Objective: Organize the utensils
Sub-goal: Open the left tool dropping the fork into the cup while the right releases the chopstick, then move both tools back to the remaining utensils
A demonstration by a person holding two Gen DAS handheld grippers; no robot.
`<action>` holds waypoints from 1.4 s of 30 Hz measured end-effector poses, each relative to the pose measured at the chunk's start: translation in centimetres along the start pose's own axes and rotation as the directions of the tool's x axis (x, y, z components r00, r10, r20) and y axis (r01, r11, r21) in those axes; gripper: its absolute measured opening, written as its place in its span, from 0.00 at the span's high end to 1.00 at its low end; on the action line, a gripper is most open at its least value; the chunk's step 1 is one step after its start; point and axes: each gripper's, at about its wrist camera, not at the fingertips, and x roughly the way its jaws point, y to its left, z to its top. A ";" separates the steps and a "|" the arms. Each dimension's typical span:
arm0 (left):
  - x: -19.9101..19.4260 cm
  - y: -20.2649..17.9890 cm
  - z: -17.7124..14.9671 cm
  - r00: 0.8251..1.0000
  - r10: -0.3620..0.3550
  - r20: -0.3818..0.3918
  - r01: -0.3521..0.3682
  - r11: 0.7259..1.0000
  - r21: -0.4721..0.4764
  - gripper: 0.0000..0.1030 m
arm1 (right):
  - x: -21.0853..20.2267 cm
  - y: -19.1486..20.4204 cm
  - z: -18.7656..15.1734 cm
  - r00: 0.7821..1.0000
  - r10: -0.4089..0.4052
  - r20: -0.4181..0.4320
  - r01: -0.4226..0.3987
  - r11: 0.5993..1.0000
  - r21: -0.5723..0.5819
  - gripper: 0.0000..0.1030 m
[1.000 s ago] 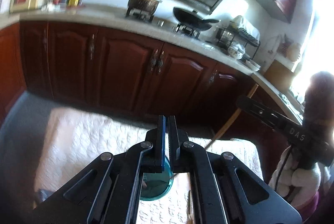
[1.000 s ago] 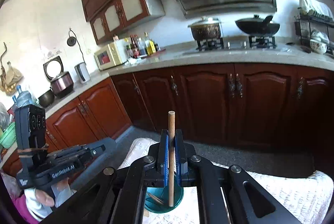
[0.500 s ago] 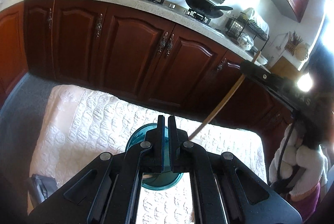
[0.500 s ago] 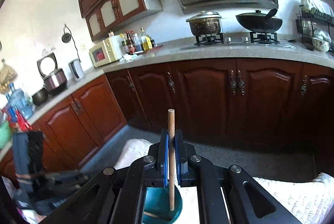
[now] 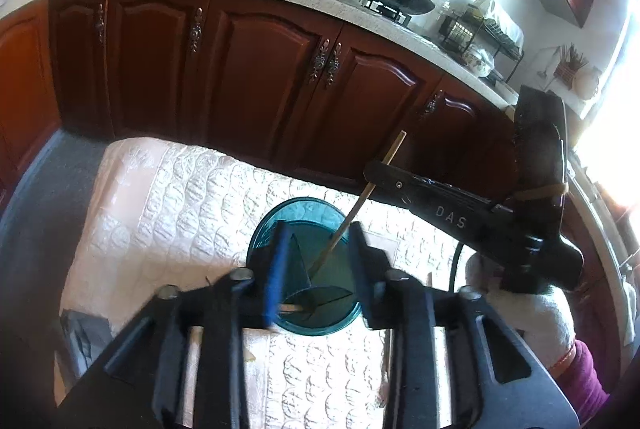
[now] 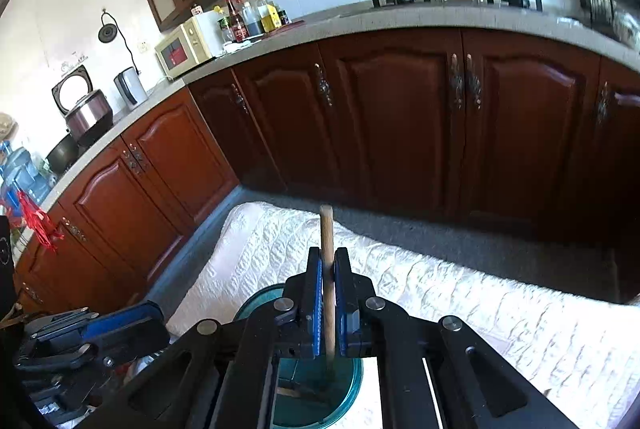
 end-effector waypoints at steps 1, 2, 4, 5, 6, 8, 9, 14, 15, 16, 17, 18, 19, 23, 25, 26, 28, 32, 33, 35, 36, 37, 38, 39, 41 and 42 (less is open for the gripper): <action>0.0 0.0 0.0 1.000 0.000 0.000 0.000 1.000 -0.004 0.62 | 0.0 -0.3 -0.1 1.000 0.003 -0.010 -0.003 1.000 0.008 0.90; 0.0 0.0 -0.1 1.000 0.004 -0.003 -0.004 1.000 -0.007 0.62 | -0.3 -0.6 -0.2 1.000 0.005 -0.013 -0.005 1.000 0.019 0.84; 0.0 -0.2 -0.4 1.000 0.007 -0.008 -0.007 1.000 -0.006 0.62 | -1.2 -1.0 -0.4 1.000 0.012 -0.002 -0.012 0.999 0.036 0.64; 0.0 -0.4 -0.5 1.000 0.008 -0.010 -0.008 1.000 -0.004 0.62 | -1.6 -1.2 -0.5 1.000 0.014 0.001 -0.014 0.999 0.041 0.64; 0.0 -0.6 -0.6 1.000 0.009 -0.012 -0.009 1.000 0.000 0.61 | -2.3 -1.4 -0.9 1.000 0.016 0.002 -0.016 0.999 0.044 0.64; 0.1 -1.3 -1.1 1.000 0.023 -0.016 -0.023 1.000 0.018 0.61 | -3.2 -1.6 -1.5 1.000 0.008 -0.003 -0.008 0.999 0.047 0.64; 0.1 -1.5 -1.3 0.999 0.028 -0.017 -0.028 0.999 0.024 0.61 | -3.7 -1.8 -2.0 1.000 -0.001 -0.005 0.001 0.999 0.050 0.64; 0.2 -3.7 -3.0 0.998 0.054 -0.016 -0.052 0.995 0.085 0.61 | -6.4 -2.1 -4.7 0.998 -0.059 0.004 0.059 0.997 0.056 0.59; 0.3 -3.9 -3.2 0.998 0.054 -0.016 -0.052 0.994 0.092 0.61 | -7.1 -2.3 -5.5 0.997 -0.079 0.004 0.079 0.995 0.054 0.59; 0.4 -4.5 -3.6 0.998 0.055 -0.020 -0.053 0.993 0.105 0.61 | -7.5 -2.3 -5.9 0.995 -0.095 0.004 0.095 0.994 0.054 0.59; 0.5 -5.0 -3.9 0.998 0.057 -0.023 -0.054 0.992 0.117 0.61 | -8.0 -2.5 -6.4 0.993 -0.114 0.002 0.114 0.992 0.054 0.59; 0.7 -5.3 -4.1 0.998 0.058 -0.026 -0.054 0.991 0.126 0.61 | -8.6 -2.7 -7.1 0.991 -0.135 0.001 0.135 0.989 0.057 0.59; 0.8 -5.9 -4.5 0.998 0.060 -0.029 -0.055 0.988 0.141 0.61 | -9.1 -2.9 -7.5 0.989 -0.146 0.000 0.146 0.988 0.060 0.59; 1.6 -7.6 -5.8 0.997 0.058 -0.051 -0.048 0.983 0.178 0.61 | -11.3 -4.1 -9.2 0.979 -0.206 -0.001 0.205 0.975 0.085 0.59; 2.0 -8.4 -6.4 0.996 0.054 -0.065 -0.041 0.980 0.194 0.61 | -12.3 -4.8 -10.2 0.972 -0.235 -0.004 0.235 0.967 0.099 0.59; 2.2 -8.8 -6.7 0.996 0.053 -0.068 -0.039 0.979 0.201 0.61 | -12.7 -5.2 -10.7 0.969 -0.247 -0.007 0.246 0.964 0.104 0.59; 2.5 -9.6 -7.0 0.996 0.053 -0.071 -0.037 0.976 0.217 0.61 | -13.5 -5.7 -11.4 0.964 -0.267 -0.011 0.267 0.957 0.116 0.59; 3.3 -10.8 -8.0 0.993 0.049 -0.107 -0.021 0.968 0.248 0.60 | -15.0 -6.9 -12.7 0.956 -0.293 -0.014 0.292 0.946 0.143 0.59; 3.5 -11.0 -8.2 0.993 0.049 -0.112 -0.019 0.968 0.252 0.59 | -15.4 -7.3 -13.1 0.953 -0.302 -0.017 0.301 0.942 0.151 0.59; 3.9 -11.6 -8.5 0.991 0.051 -0.122 -0.017 0.964 0.266 0.59 | -15.8 -7.7 -13.5 0.948 -0.316 -0.025 0.316 0.935 0.160 0.59; 4.0 -11.6 -8.7 0.991 0.051 -0.125 -0.016 0.963 0.270 0.59 | -16.0 -8.2 -13.9 0.946 -0.323 -0.033 0.324 0.931 0.170 0.59; 4.2 -11.8 -8.9 0.990 0.049 -0.131 -0.012 0.962 0.273 0.59 | -16.1 -8.5 -14.1 0.945 -0.325 -0.040 0.327 0.928 0.179 0.58; 4.4 -12.0 -9.0 0.990 0.048 -0.135 -0.009 0.961 0.276 0.59 | -16.3 -8.9 -14.4 0.944 -0.326 -0.044 0.329 0.925 0.189 0.58; 4.5 -12.1 -9.1 0.989 0.049 -0.138 -0.008 0.960 0.280 0.59 | -16.4 -9.3 -14.6 0.943 -0.328 -0.047 0.331 0.922 0.200 0.58; 4.8 -12.3 -9.3 0.988 0.050 -0.146 -0.006 0.958 0.288 0.59 | -16.7 -9.4 -15.0 0.942 -0.333 -0.052 0.336 0.918 0.209 0.58; 4.9 -12.4 -9.4 0.987 0.050 -0.151 -0.004 0.957 0.290 0.59 | -16.9 -9.6 -15.1 0.940 -0.337 -0.055 0.340 0.916 0.212 0.58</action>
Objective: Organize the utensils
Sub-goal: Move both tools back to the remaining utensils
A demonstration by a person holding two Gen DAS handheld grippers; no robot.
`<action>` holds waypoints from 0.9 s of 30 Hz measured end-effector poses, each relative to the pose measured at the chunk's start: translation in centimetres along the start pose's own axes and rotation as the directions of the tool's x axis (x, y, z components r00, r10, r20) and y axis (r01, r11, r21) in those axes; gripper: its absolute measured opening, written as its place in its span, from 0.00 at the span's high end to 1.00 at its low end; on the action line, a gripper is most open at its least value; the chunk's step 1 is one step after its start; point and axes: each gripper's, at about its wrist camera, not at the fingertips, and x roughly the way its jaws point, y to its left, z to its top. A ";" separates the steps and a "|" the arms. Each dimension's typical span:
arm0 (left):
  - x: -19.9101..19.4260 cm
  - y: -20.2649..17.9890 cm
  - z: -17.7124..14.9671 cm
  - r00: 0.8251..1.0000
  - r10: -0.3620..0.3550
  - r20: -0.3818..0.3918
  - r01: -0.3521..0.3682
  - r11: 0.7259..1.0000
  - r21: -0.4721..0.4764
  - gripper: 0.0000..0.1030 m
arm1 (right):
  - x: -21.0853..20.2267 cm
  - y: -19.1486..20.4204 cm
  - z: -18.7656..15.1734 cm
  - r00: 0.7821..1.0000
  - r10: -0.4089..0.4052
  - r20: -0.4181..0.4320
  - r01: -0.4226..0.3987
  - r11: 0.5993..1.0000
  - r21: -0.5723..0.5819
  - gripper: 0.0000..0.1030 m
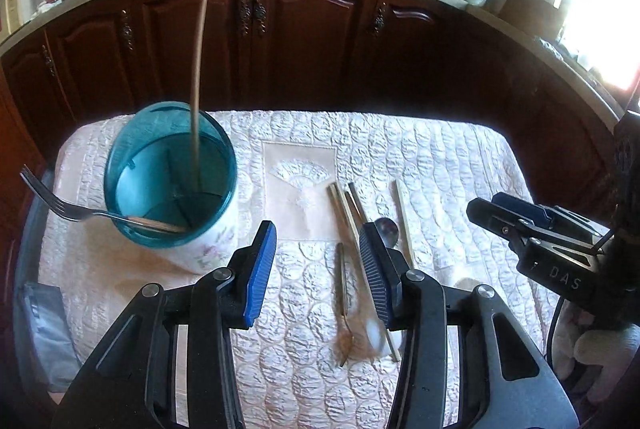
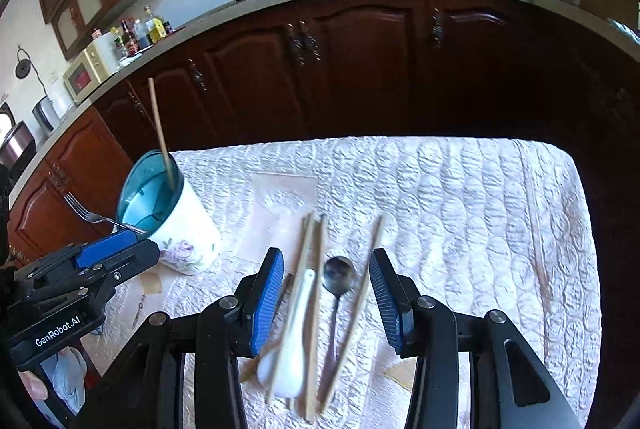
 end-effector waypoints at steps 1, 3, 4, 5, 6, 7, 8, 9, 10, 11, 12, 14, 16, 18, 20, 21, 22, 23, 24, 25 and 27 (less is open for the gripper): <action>0.1 0.0 -0.1 1.000 -0.002 -0.004 0.002 1.000 0.002 0.59 | -0.1 -0.2 -0.1 1.000 -0.003 -0.001 0.003 1.000 0.002 0.58; 0.4 0.1 -0.1 1.000 -0.007 -0.015 0.007 1.000 -0.002 0.59 | 0.0 -0.4 -0.3 1.000 -0.007 -0.007 0.007 1.000 0.009 0.58; 0.5 0.3 -0.2 1.000 -0.013 -0.021 0.013 1.000 -0.010 0.59 | 0.0 -0.5 -0.4 1.000 -0.008 -0.010 0.008 1.000 0.011 0.58; 0.6 0.5 -0.2 0.999 -0.020 -0.026 0.019 1.000 -0.017 0.58 | 0.1 -0.7 -0.5 1.000 -0.011 -0.014 0.011 1.000 0.014 0.58; 0.8 0.7 -0.3 0.999 -0.026 -0.033 0.026 0.999 -0.024 0.57 | 0.2 -0.9 -0.6 1.000 -0.014 -0.021 0.014 1.000 0.017 0.58; 0.9 0.9 -0.4 0.999 -0.034 -0.041 0.033 0.999 -0.030 0.54 | 0.3 -1.1 -0.9 1.000 -0.015 -0.026 0.015 1.000 0.020 0.58; 1.0 0.9 -0.5 0.998 -0.042 -0.047 0.040 0.999 -0.035 0.53 | 0.5 -1.2 -1.1 0.999 -0.015 -0.032 0.015 1.000 0.023 0.58; 1.2 1.0 -0.6 0.997 -0.051 -0.055 0.049 0.998 -0.041 0.53 | 0.8 -1.3 -1.3 0.999 -0.015 -0.040 0.016 1.000 0.026 0.58; 1.4 1.1 -0.8 0.996 -0.057 -0.066 0.054 0.998 -0.044 0.53 | 1.0 -1.5 -1.5 0.999 -0.016 -0.049 0.017 0.999 0.029 0.58; 1.5 1.0 -0.9 0.995 -0.059 -0.075 0.056 0.998 -0.042 0.53 | 1.2 -1.6 -1.7 0.998 -0.016 -0.057 0.018 0.999 0.032 0.58; 1.6 0.9 -1.2 0.995 -0.059 -0.080 0.056 0.998 -0.038 0.53 | 1.5 -1.8 -1.9 0.998 -0.016 -0.067 0.018 0.999 0.037 0.58; 2.0 0.7 -1.6 0.994 -0.058 -0.093 0.056 0.998 -0.029 0.53 | 2.0 -2.1 -2.2 0.997 -0.013 -0.078 0.017 0.999 0.044 0.58; 2.3 0.7 -1.9 0.993 -0.060 -0.105 0.058 0.998 -0.026 0.53 | 2.4 -2.4 -2.5 0.996 -0.010 -0.091 0.015 0.999 0.050 0.58; 2.7 0.6 -2.2 0.991 -0.067 -0.118 0.064 0.998 -0.028 0.53 | 2.8 -2.6 -2.8 0.994 -0.013 -0.106 0.019 0.998 0.055 0.58; 3.1 0.6 -2.2 0.989 -0.070 -0.127 0.067 0.997 -0.029 0.53 | 3.2 -2.9 -3.0 0.993 -0.014 -0.118 0.021 0.998 0.061 0.58; 3.3 0.6 -2.3 0.989 -0.072 -0.129 0.069 0.997 -0.029 0.53 | 3.5 -3.0 -3.1 0.992 -0.013 -0.125 0.021 0.998 0.065 0.58; 3.4 0.7 -2.4 0.988 -0.076 -0.136 0.072 0.997 -0.029 0.53 | 3.7 -3.2 -3.3 0.991 -0.012 -0.132 0.021 0.997 0.070 0.58; 3.6 0.7 -2.6 0.987 -0.077 -0.142 0.074 0.997 -0.028 0.53 | 4.0 -3.3 -3.4 0.990 -0.010 -0.139 0.021 0.997 0.074 0.58; 3.9 0.7 -2.7 0.986 -0.078 -0.148 0.075 0.997 -0.027 0.53 | 4.1 -3.4 -3.5 0.990 -0.009 -0.143 0.020 0.997 0.077 0.58; 4.3 0.7 -2.9 0.984 -0.081 -0.159 0.078 0.997 -0.026 0.53 | 4.4 -3.5 -3.7 0.989 -0.004 -0.149 0.016 0.997 0.080 0.58; 5.0 0.7 -3.2 0.981 -0.085 -0.176 0.082 0.996 -0.023 0.53 | 4.7 -3.6 -3.9 0.987 0.009 -0.160 0.005 0.996 0.085 0.58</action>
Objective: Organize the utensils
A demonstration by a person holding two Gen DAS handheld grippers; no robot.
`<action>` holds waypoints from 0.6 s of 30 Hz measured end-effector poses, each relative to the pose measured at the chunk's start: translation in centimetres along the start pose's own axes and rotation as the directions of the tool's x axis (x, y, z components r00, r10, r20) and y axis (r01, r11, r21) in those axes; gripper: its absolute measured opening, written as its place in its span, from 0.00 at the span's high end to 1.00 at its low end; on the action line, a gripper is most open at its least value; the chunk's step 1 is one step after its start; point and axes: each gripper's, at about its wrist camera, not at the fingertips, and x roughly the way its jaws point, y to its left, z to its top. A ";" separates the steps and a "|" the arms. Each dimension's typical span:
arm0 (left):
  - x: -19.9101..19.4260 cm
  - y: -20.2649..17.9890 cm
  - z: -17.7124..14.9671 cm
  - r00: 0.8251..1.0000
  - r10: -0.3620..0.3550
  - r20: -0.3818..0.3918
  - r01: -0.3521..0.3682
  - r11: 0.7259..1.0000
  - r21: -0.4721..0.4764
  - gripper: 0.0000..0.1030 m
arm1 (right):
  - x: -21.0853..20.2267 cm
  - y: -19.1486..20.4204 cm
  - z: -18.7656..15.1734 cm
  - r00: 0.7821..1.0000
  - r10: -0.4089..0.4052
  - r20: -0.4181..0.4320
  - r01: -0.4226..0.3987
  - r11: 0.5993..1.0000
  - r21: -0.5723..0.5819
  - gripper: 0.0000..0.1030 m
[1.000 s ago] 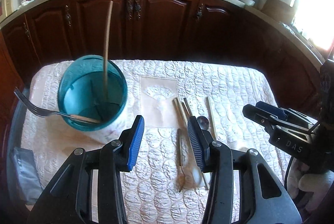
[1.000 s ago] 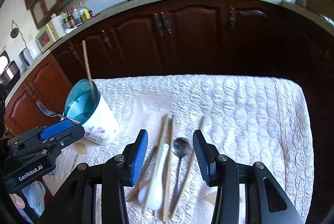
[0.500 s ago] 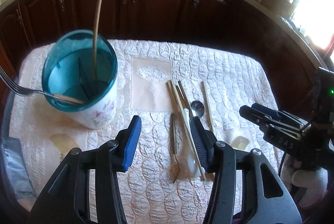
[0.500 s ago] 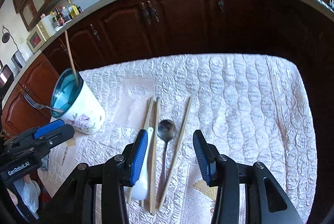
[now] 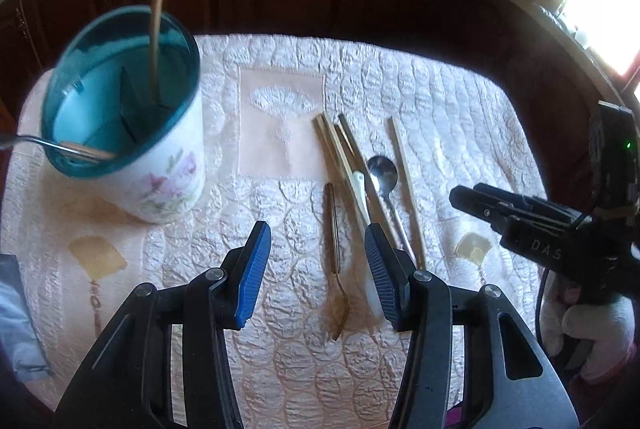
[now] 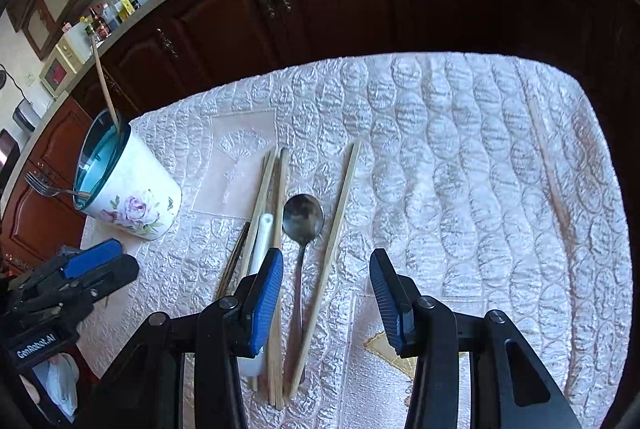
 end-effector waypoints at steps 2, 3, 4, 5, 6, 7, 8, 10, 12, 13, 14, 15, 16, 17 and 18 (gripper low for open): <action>0.9 -0.1 -0.1 1.000 0.000 -0.014 0.000 1.000 0.007 0.53 | 0.5 0.0 -0.1 1.000 0.014 -0.012 -0.014 1.000 0.001 0.58; 1.4 -0.1 -0.1 1.000 0.002 -0.022 -0.002 1.000 0.013 0.53 | 0.7 0.0 -0.1 1.000 0.022 -0.017 -0.022 1.000 0.000 0.58; 1.9 -0.2 -0.2 0.999 0.004 -0.032 -0.003 1.000 0.018 0.53 | 0.8 0.1 -0.1 0.999 0.027 -0.018 -0.027 1.000 0.000 0.58; 2.4 -0.3 -0.1 0.999 0.004 -0.042 -0.003 1.000 0.023 0.53 | 1.0 0.2 -0.1 0.999 0.032 -0.023 -0.032 0.999 -0.001 0.58; 2.8 -0.4 -0.1 0.999 0.003 -0.047 -0.002 1.000 0.025 0.53 | 1.3 0.2 -0.1 0.999 0.036 -0.027 -0.036 0.999 -0.003 0.60; 3.2 -0.5 -0.1 0.999 0.003 -0.049 -0.002 1.000 0.029 0.54 | 1.6 0.3 0.0 0.999 0.038 -0.031 -0.038 0.999 -0.005 0.63; 3.6 -0.7 0.1 0.999 0.004 -0.052 -0.002 0.999 0.033 0.54 | 1.7 0.4 0.0 0.999 0.040 -0.035 -0.040 0.999 -0.007 0.64; 4.3 -0.9 0.2 0.999 0.014 -0.049 -0.013 0.999 0.036 0.54 | 2.1 0.3 0.1 0.998 0.048 -0.041 -0.049 0.999 -0.011 0.67; 5.2 -1.1 0.5 0.998 0.025 -0.059 -0.023 0.999 0.044 0.55 | 2.5 0.1 0.3 0.998 0.053 -0.045 -0.053 0.999 -0.007 0.68; 5.7 -1.0 0.7 0.997 0.029 -0.066 -0.027 0.999 0.042 0.57 | 2.8 -0.1 0.4 0.997 0.053 -0.049 -0.053 0.999 -0.003 0.68; 6.1 -1.0 0.8 0.997 0.029 -0.075 -0.026 0.999 0.038 0.57 | 3.1 -0.2 0.6 0.997 0.051 -0.052 -0.051 0.999 0.000 0.68; 6.4 -0.8 1.0 0.996 0.029 -0.081 -0.026 0.999 0.034 0.57 | 3.5 -0.4 0.9 0.997 0.048 -0.053 -0.048 0.999 0.005 0.68; 6.8 -0.8 1.2 0.996 0.031 -0.086 -0.029 0.999 0.031 0.57 | 3.8 -0.5 1.2 0.997 0.048 -0.056 -0.047 0.999 0.010 0.68; 7.1 -0.7 1.4 0.995 0.035 -0.089 -0.032 0.999 0.029 0.57 | 4.2 -0.8 1.5 0.997 0.048 -0.060 -0.047 0.999 0.018 0.68; 7.3 -0.7 1.5 0.995 0.038 -0.091 -0.036 0.999 0.028 0.57 | 4.6 -1.1 1.9 0.997 0.047 -0.067 -0.045 0.999 0.024 0.68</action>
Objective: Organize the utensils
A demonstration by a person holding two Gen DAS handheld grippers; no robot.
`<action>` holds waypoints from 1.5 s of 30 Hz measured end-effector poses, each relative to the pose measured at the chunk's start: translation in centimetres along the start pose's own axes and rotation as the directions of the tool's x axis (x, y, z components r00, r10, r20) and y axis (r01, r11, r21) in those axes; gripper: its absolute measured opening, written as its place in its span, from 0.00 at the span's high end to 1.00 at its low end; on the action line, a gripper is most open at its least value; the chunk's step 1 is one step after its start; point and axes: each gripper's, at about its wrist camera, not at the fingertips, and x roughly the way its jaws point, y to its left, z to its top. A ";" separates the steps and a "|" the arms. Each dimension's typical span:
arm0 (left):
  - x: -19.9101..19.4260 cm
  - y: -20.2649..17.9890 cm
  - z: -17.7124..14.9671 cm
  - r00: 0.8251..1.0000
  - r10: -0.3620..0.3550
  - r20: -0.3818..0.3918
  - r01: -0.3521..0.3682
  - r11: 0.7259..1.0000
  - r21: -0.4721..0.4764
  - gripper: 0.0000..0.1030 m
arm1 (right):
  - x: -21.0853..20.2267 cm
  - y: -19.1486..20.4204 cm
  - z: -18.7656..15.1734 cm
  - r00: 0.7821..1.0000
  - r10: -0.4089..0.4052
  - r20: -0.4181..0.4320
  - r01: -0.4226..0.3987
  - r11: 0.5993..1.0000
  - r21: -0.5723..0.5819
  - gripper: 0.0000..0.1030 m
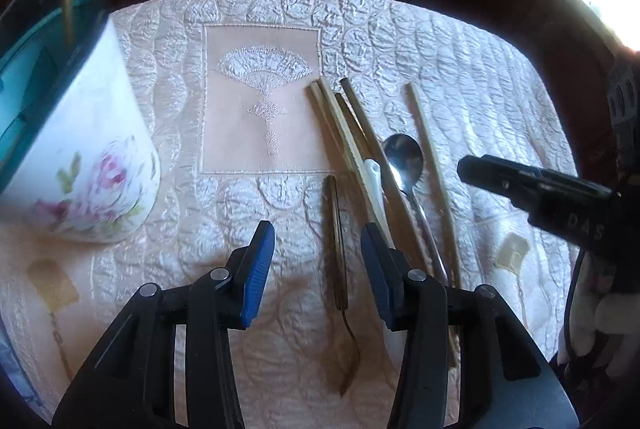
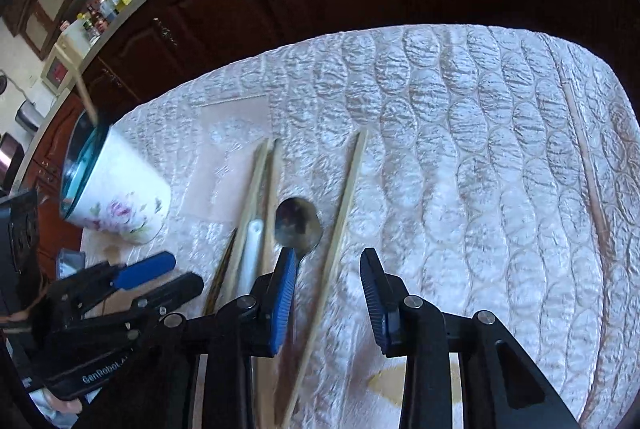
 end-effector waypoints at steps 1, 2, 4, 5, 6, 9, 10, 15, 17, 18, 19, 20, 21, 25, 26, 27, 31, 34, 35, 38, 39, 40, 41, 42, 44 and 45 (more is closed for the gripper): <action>0.3 0.1 0.2 1.000 0.004 -0.004 -0.004 1.000 -0.002 0.57 | 0.3 -0.2 0.4 1.000 -0.003 -0.006 0.003 1.000 0.002 0.68; 0.6 0.0 0.3 1.000 0.008 -0.009 -0.008 1.000 -0.003 0.57 | 0.6 -0.5 0.8 1.000 -0.007 -0.011 0.007 1.000 0.004 0.68; 1.2 -0.1 0.7 1.000 0.016 -0.019 -0.016 1.000 0.001 0.59 | 1.3 -0.8 1.5 1.000 -0.012 -0.020 0.012 1.000 0.007 0.68; 1.4 -0.1 0.7 1.000 0.023 -0.020 -0.023 1.000 0.005 0.60 | 1.5 -1.0 1.8 1.000 -0.011 -0.024 0.011 1.000 0.010 0.68; 1.7 -0.2 0.9 0.999 0.030 -0.026 -0.030 1.000 0.010 0.63 | 1.9 -1.3 2.2 1.000 -0.009 -0.029 0.010 1.000 0.015 0.68; 2.4 -0.3 1.2 0.998 0.038 -0.039 -0.038 0.999 0.020 0.67 | 2.5 -1.7 3.1 0.999 -0.012 -0.038 0.013 1.000 0.019 0.68; 2.6 -0.5 1.3 0.998 0.041 -0.042 -0.040 0.999 0.026 0.68 | 2.8 -1.8 3.5 0.999 -0.012 -0.042 0.013 1.000 0.017 0.68; 3.5 -1.5 2.0 0.998 0.046 -0.049 -0.043 0.998 0.051 0.73 | 4.2 -2.1 4.6 0.998 -0.018 -0.064 0.019 1.000 0.007 0.68; 3.8 -1.8 2.2 0.997 0.054 -0.050 -0.051 0.997 0.059 0.75 | 4.8 -2.2 5.2 0.997 -0.022 -0.072 0.023 1.000 0.008 0.68; 3.9 -1.9 2.3 0.997 0.055 -0.050 -0.052 0.997 0.063 0.77 | 5.1 -2.1 5.5 0.997 -0.022 -0.075 0.023 1.000 0.009 0.68; 4.2 -2.1 2.6 0.997 0.056 -0.049 -0.052 0.997 0.063 0.81 | 5.4 -2.1 5.8 0.997 -0.020 -0.077 0.021 1.000 0.009 0.68; 4.2 -2.1 2.7 0.997 0.059 -0.049 -0.056 0.996 0.063 0.83 | 5.7 -1.9 6.2 0.997 -0.018 -0.079 0.019 1.000 0.010 0.68; 4.3 -2.1 2.7 0.997 0.058 -0.049 -0.055 0.997 0.061 0.86 | 6.1 -1.8 6.7 0.997 -0.017 -0.081 0.018 1.000 0.009 0.68; 3.8 -0.7 2.2 0.998 0.021 -0.057 -0.019 0.999 0.032 0.92 | 7.4 -1.1 7.9 0.996 -0.025 -0.083 0.025 1.000 -0.005 0.83; 3.6 -0.2 2.1 0.998 0.007 -0.060 -0.006 1.000 0.020 0.92 | 7.6 -1.1 8.1 0.996 -0.030 -0.080 0.030 1.000 -0.008 0.86; 3.5 0.2 2.0 0.998 -0.016 -0.068 0.016 1.000 -0.002 0.93 | 7.8 -1.2 8.4 0.997 -0.029 -0.077 0.028 1.000 -0.012 0.91; 2.3 1.1 1.5 0.997 -0.045 -0.064 0.043 0.999 -0.034 0.93 | 7.2 -1.0 8.1 0.997 -0.033 -0.075 0.030 0.999 -0.043 0.93; 0.6 1.1 0.8 0.998 -0.058 -0.037 0.057 0.998 -0.032 0.94 | 5.0 -1.1 7.4 0.999 -0.011 -0.054 0.008 0.999 -0.051 0.95; 0.1 1.2 0.6 0.998 -0.061 -0.028 0.060 0.998 -0.033 0.94 | 4.0 -1.0 7.1 0.999 -0.005 -0.040 0.003 0.998 -0.056 0.95; -1.6 1.3 0.2 0.997 -0.077 -0.002 0.076 0.997 -0.029 0.94 | 1.6 -1.0 6.3 1.000 0.015 -0.006 -0.016 0.998 -0.067 0.95; -2.2 1.3 -0.1 0.997 -0.080 0.005 0.081 0.996 -0.027 0.95 | 0.6 -1.0 5.9 1.000 0.018 0.006 -0.017 0.997 -0.071 0.95; -3.0 1.3 -0.3 0.996 -0.085 0.018 0.086 0.996 -0.023 0.95 | 0.0 -1.0 5.6 1.000 0.022 0.013 -0.021 0.997 -0.076 0.95; -3.6 1.5 -0.5 0.996 -0.087 0.026 0.088 0.996 -0.020 0.95 | -0.6 -1.1 5.4 0.999 0.025 0.020 -0.024 0.997 -0.079 0.95; -4.5 1.6 -0.7 0.995 -0.092 0.039 0.093 0.996 -0.016 0.95 | -1.5 -1.0 5.0 0.999 0.028 0.031 -0.025 0.996 -0.084 0.95; -5.4 1.4 -0.9 0.994 -0.097 0.059 0.098 0.995 -0.010 0.95 | -2.9 -0.8 4.3 0.998 0.035 0.051 -0.031 0.996 -0.089 0.95; -6.2 1.4 -1.1 0.993 -0.097 0.070 0.098 0.995 -0.007 0.95 | -3.5 -0.7 4.0 0.997 0.039 0.060 -0.033 0.995 -0.093 0.95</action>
